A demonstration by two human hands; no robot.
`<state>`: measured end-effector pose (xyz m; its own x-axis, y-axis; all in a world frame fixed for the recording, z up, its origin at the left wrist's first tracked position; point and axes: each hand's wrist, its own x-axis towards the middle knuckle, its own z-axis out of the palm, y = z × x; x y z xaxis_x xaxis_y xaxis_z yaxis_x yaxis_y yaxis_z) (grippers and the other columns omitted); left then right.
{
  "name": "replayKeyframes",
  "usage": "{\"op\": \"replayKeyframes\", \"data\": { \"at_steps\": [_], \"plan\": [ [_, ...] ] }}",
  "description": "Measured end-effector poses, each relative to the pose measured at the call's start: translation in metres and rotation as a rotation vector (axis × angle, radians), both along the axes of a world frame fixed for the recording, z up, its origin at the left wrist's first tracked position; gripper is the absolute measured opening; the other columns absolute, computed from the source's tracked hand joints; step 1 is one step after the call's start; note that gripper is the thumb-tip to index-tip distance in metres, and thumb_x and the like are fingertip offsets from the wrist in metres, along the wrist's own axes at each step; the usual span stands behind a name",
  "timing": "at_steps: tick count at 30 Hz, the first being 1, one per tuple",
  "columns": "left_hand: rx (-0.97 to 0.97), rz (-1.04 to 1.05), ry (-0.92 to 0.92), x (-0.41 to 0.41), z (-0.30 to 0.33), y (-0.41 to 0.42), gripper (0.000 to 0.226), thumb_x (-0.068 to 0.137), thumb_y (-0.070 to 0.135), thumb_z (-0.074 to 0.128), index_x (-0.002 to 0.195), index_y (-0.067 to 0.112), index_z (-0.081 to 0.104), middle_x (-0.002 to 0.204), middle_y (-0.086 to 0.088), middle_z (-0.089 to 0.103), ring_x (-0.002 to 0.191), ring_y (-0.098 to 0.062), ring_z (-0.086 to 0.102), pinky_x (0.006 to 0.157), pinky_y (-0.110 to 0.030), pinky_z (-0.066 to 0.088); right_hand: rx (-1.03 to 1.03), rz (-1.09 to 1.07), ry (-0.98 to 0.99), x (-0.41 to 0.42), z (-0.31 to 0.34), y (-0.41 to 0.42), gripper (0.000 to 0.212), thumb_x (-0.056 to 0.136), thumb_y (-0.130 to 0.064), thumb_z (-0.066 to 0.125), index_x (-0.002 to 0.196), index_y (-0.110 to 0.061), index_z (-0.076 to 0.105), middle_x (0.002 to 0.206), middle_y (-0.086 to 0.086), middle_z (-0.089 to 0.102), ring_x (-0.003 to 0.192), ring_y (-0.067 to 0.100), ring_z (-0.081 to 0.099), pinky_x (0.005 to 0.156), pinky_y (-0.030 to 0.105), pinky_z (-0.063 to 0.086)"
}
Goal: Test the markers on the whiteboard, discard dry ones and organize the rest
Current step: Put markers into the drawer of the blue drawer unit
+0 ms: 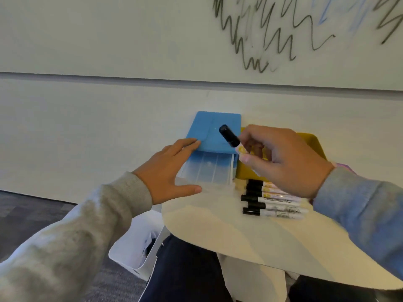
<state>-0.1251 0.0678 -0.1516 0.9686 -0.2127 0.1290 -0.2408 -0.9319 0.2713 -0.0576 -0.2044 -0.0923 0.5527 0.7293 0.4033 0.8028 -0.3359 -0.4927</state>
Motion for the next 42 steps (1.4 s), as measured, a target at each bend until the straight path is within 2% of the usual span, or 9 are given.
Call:
{"op": "replayKeyframes", "data": {
  "at_steps": [4, 10, 16, 19, 21, 23, 28, 36, 42],
  "plan": [
    [-0.002, 0.032, -0.031, 0.003, -0.002, -0.008, 0.1, 0.074, 0.081, 0.042, 0.157, 0.031, 0.018, 0.159, 0.013, 0.014, 0.14, -0.019, 0.035, 0.115, -0.041, 0.036, -0.322, -0.047, -0.001, 0.005, -0.044, -0.048, 0.012, 0.092, -0.027, 0.068, 0.091, -0.03, 0.056, 0.081, -0.014, 0.055, 0.076, 0.011, 0.052, 0.065, 0.03, 0.042],
    [-0.065, 0.036, -0.042, 0.003, -0.005, -0.01, 0.096, 0.075, 0.079, 0.047, 0.156, 0.033, 0.022, 0.156, 0.014, 0.016, 0.139, -0.019, 0.037, 0.113, -0.046, 0.039, -0.727, -0.026, -0.052, -0.016, -0.106, -0.074, 0.019, 0.098, -0.038, 0.052, 0.117, -0.036, 0.054, 0.121, -0.012, 0.055, 0.109, 0.011, 0.053, 0.09, 0.024, 0.044],
    [-0.129, 0.063, -0.02, -0.003, -0.008, -0.009, 0.102, 0.073, 0.081, 0.051, 0.157, 0.038, 0.011, 0.159, 0.019, 0.009, 0.144, -0.011, 0.029, 0.116, -0.04, 0.037, -0.617, -0.114, -0.113, -0.015, -0.124, -0.076, 0.026, 0.1, -0.039, 0.051, 0.125, -0.037, 0.054, 0.124, -0.012, 0.055, 0.11, 0.013, 0.056, 0.092, 0.028, 0.049],
    [-0.161, 0.08, -0.014, -0.004, -0.007, -0.007, 0.105, 0.071, 0.082, 0.051, 0.157, 0.037, 0.009, 0.159, 0.019, 0.008, 0.146, -0.009, 0.026, 0.117, -0.034, 0.034, -0.574, -0.174, -0.172, -0.014, -0.127, -0.073, 0.018, 0.089, -0.029, 0.071, 0.105, -0.032, 0.065, 0.102, -0.008, 0.063, 0.088, 0.017, 0.065, 0.07, 0.03, 0.054],
    [-0.17, 0.086, -0.01, -0.004, -0.007, -0.006, 0.106, 0.071, 0.082, 0.05, 0.158, 0.036, 0.01, 0.16, 0.019, 0.008, 0.146, -0.008, 0.025, 0.117, -0.032, 0.033, -0.537, -0.234, -0.173, -0.012, -0.131, -0.072, 0.018, 0.081, -0.023, 0.079, 0.09, -0.03, 0.065, 0.088, -0.006, 0.063, 0.073, 0.018, 0.064, 0.057, 0.027, 0.046],
    [-0.176, 0.088, -0.008, -0.004, -0.008, -0.006, 0.105, 0.072, 0.081, 0.05, 0.158, 0.036, 0.01, 0.159, 0.018, 0.009, 0.145, -0.008, 0.025, 0.116, -0.032, 0.034, -0.533, -0.239, -0.165, -0.01, -0.133, -0.07, 0.013, 0.086, -0.025, 0.075, 0.089, -0.03, 0.062, 0.089, -0.006, 0.061, 0.074, 0.019, 0.062, 0.059, 0.025, 0.04],
    [-0.181, 0.1, 0.005, -0.005, -0.006, -0.008, 0.104, 0.075, 0.08, 0.053, 0.158, 0.033, 0.012, 0.16, 0.017, 0.008, 0.145, -0.01, 0.026, 0.115, -0.033, 0.036, -0.518, -0.24, -0.125, -0.011, -0.134, -0.067, 0.006, 0.096, -0.034, 0.061, 0.102, -0.032, 0.06, 0.104, -0.009, 0.058, 0.091, 0.016, 0.058, 0.075, 0.026, 0.047],
    [-0.189, 0.099, 0.036, -0.005, -0.004, -0.009, 0.104, 0.073, 0.075, 0.056, 0.157, 0.036, 0.01, 0.159, 0.021, 0.007, 0.143, -0.01, 0.028, 0.114, -0.035, 0.039, -0.514, -0.265, -0.064, -0.018, -0.123, -0.064, 0.017, 0.096, -0.037, 0.06, 0.112, -0.033, 0.059, 0.114, -0.011, 0.056, 0.097, 0.012, 0.055, 0.08, 0.02, 0.043],
    [-0.19, 0.105, 0.06, -0.006, -0.002, -0.01, 0.106, 0.071, 0.072, 0.058, 0.158, 0.035, 0.009, 0.159, 0.021, 0.005, 0.144, -0.014, 0.028, 0.113, -0.04, 0.041, -0.34, -0.266, -0.086, -0.015, -0.101, -0.044, 0.019, 0.094, -0.043, 0.058, 0.109, -0.031, 0.06, 0.103, -0.012, 0.053, 0.09, 0.012, 0.053, 0.075, 0.026, 0.046]
  ]
}}
